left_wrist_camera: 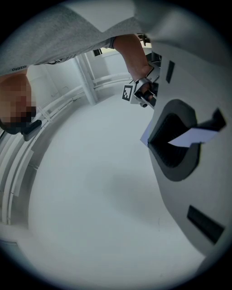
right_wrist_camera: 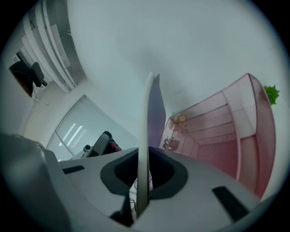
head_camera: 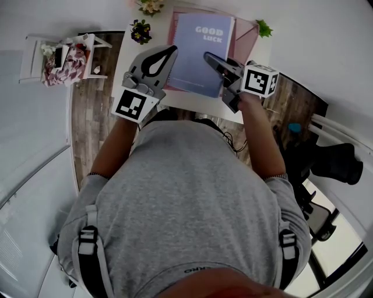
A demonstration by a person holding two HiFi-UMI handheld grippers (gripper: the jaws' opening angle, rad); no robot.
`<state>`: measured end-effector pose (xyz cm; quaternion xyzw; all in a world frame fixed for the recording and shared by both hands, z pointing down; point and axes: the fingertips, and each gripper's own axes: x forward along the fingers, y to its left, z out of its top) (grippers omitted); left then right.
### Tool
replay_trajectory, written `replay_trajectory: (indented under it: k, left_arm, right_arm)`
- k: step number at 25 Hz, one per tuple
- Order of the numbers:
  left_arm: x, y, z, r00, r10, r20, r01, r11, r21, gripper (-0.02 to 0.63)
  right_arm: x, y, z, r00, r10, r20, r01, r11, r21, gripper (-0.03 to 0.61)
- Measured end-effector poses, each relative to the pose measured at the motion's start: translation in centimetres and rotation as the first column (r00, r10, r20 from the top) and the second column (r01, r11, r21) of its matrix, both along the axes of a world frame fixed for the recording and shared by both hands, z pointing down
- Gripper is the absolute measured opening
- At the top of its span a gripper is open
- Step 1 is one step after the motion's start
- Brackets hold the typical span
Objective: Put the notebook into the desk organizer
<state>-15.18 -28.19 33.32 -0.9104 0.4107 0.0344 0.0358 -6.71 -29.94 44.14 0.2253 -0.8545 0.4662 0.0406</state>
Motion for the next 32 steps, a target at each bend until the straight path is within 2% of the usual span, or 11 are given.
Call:
replay_trajectory:
  k: [5, 8, 14, 17, 21, 28, 32]
  left_arm:
    - [0.3, -0.5, 0.1, 1.000, 0.000, 0.001, 0.000, 1.000, -0.007, 0.018]
    - [0.5, -0.8, 0.2, 1.000, 0.004, -0.006, -0.004, 1.000, -0.011, 0.018]
    - [0.4, -1.5, 0.7, 1.000, 0.002, -0.004, -0.002, 1.000, -0.030, 0.018]
    - [0.3, -1.6, 0.7, 1.000, 0.003, -0.005, -0.003, 1.000, -0.029, 0.018]
    - [0.4, -1.6, 0.6, 1.000, 0.005, -0.008, -0.005, 1.000, -0.027, 0.018]
    - [0.1, -1.8, 0.6, 1.000, 0.009, -0.014, -0.010, 1.000, -0.029, 0.018]
    - [0.1, -1.8, 0.5, 1.000, 0.017, -0.018, -0.018, 0.999, -0.031, 0.018]
  right_arm:
    - [0.2, -1.2, 1.0, 1.000, 0.010, 0.020, -0.009, 0.999, -0.044, 0.041]
    - [0.0, -1.7, 1.3, 1.000, 0.006, -0.008, -0.007, 0.999, -0.054, 0.043]
    - [-0.6, -3.1, 3.0, 0.991, -0.012, -0.132, 0.011, 1.000, -0.007, 0.060]
    - [-0.8, -3.2, 4.6, 0.975, -0.023, -0.222, 0.028, 0.999, 0.019, 0.081]
    - [-1.1, -3.5, 4.3, 0.951, -0.013, -0.309, 0.045, 0.994, 0.099, 0.100]
    - [-0.6, -3.6, 5.5, 0.933, 0.012, -0.359, 0.026, 0.995, 0.101, 0.117]
    - [-0.5, -3.9, 4.9, 0.913, 0.041, -0.405, 0.016, 0.990, 0.138, 0.127]
